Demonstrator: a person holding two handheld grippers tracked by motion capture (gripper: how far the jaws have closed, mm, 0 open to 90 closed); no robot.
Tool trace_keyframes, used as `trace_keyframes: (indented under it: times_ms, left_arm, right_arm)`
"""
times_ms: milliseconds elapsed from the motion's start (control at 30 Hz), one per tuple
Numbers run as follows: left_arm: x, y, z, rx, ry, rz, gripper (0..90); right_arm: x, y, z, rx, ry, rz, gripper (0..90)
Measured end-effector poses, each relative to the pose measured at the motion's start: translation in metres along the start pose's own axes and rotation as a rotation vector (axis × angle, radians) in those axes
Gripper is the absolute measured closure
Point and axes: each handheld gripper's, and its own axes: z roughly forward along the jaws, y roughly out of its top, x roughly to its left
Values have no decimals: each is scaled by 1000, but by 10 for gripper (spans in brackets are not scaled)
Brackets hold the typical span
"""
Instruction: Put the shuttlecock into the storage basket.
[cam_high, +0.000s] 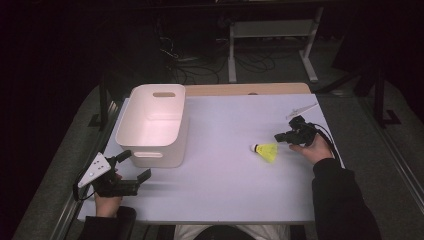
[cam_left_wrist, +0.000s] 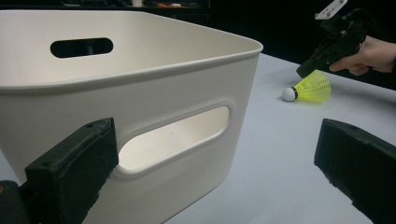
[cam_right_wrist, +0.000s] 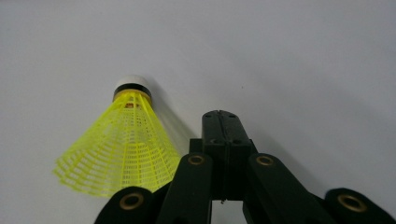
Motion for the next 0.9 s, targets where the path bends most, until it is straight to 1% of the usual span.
trace_keyframes:
  times_ms: [133,267,400,467,600,700,900]
  left_arm:
    - [0,0,0,1,1,0,0]
    - [0,0,0,-1,2,-1,0]
    - [0,0,0,0,2,0,0]
    - [0,0,0,0,3,0,0]
    - [0,0,0,0,3,0,0]
    - [0,0,0,0,3,0,0]
    - [0,0,0,1,3,0,0]
  right_arm:
    - [3,0,2,24,11,-8,887]
    - [5,-1,2,35,22,-16,887]
    - [12,-1,3,56,35,-34,888]
    - [13,0,3,55,37,-40,888]
    - [18,2,0,39,60,-49,888]
    - [23,3,1,45,80,-64,888]
    - [29,3,5,58,98,-82,888]
